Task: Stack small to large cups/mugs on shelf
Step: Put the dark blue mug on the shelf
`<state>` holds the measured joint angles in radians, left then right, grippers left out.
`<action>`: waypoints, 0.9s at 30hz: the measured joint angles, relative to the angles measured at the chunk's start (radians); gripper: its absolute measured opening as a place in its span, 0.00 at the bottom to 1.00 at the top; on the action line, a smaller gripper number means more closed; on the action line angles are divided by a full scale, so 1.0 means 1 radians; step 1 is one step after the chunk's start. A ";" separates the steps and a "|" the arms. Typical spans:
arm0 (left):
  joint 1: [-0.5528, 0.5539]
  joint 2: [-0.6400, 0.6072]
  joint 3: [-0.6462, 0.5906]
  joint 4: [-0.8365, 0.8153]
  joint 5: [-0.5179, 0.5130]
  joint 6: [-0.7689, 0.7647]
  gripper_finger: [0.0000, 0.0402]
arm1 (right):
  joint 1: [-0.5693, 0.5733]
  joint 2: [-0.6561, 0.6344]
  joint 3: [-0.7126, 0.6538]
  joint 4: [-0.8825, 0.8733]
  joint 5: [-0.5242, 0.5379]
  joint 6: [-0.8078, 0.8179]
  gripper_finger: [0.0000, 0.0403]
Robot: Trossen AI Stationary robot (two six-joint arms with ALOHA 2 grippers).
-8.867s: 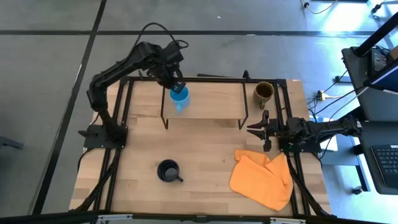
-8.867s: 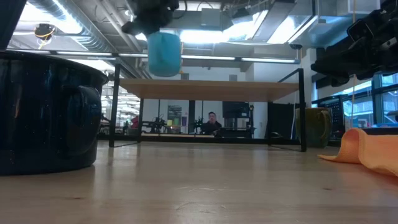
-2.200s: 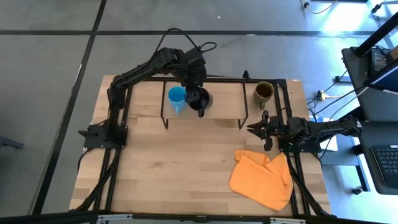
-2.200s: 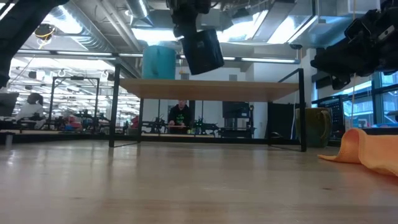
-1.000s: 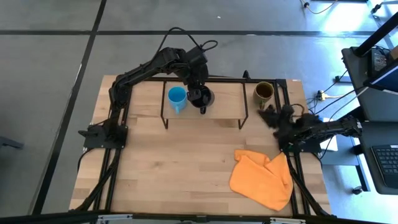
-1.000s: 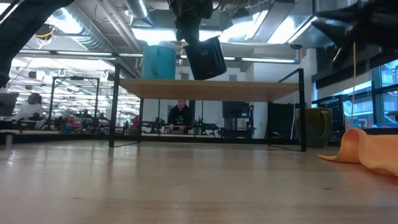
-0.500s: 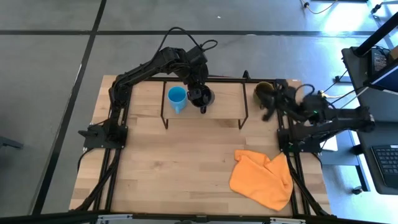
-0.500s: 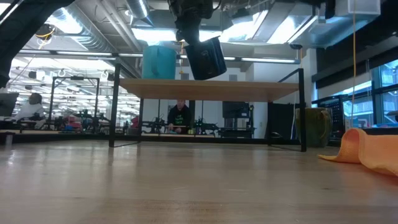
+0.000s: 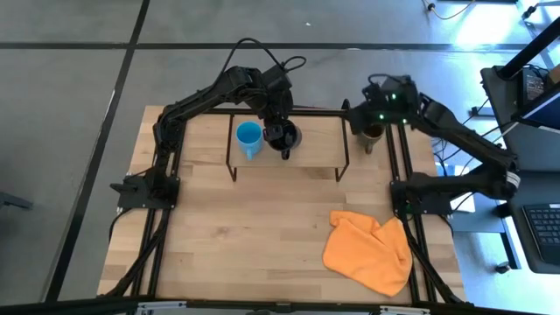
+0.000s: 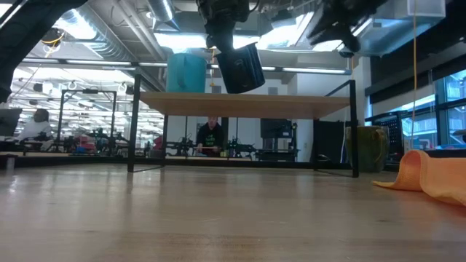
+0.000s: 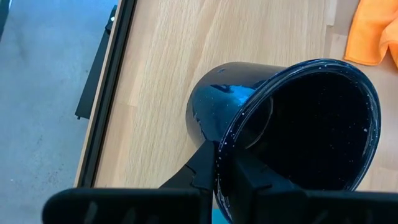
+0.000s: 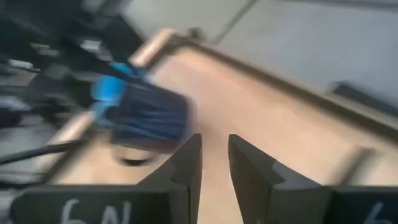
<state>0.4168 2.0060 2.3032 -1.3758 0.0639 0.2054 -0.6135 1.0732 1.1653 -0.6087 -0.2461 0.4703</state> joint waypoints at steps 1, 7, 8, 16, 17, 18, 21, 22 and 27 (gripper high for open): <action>0.000 0.000 0.000 0.000 0.000 0.000 0.04 | -0.008 0.016 0.004 0.012 -0.043 0.026 0.20; 0.000 0.000 0.000 0.000 0.000 0.000 0.04 | -0.014 0.083 0.009 0.208 -0.087 0.130 0.20; 0.000 0.000 0.000 0.000 0.000 0.000 0.04 | -0.014 0.095 0.009 0.226 -0.088 0.141 0.20; 0.000 0.000 0.000 -0.006 0.000 0.007 0.04 | -0.014 0.143 0.008 0.390 -0.091 0.151 0.20; 0.000 0.000 0.000 -0.007 0.000 0.007 0.04 | -0.014 0.144 0.008 0.397 -0.095 0.138 0.20; 0.000 0.000 0.000 -0.007 0.000 0.008 0.04 | -0.014 0.143 0.008 0.406 -0.096 0.127 0.20; 0.000 0.000 0.000 -0.007 0.000 0.014 0.04 | -0.014 0.141 0.008 0.412 -0.104 0.108 0.20; 0.000 0.000 0.000 -0.007 0.000 0.014 0.04 | -0.014 0.142 0.008 0.409 -0.121 0.090 0.20; 0.000 0.000 0.000 -0.007 0.009 0.014 0.04 | -0.015 0.151 0.007 0.387 -0.039 0.038 0.19</action>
<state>0.4170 2.0056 2.3032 -1.3830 0.0726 0.2199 -0.6283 1.2242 1.1728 -0.2213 -0.2851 0.5082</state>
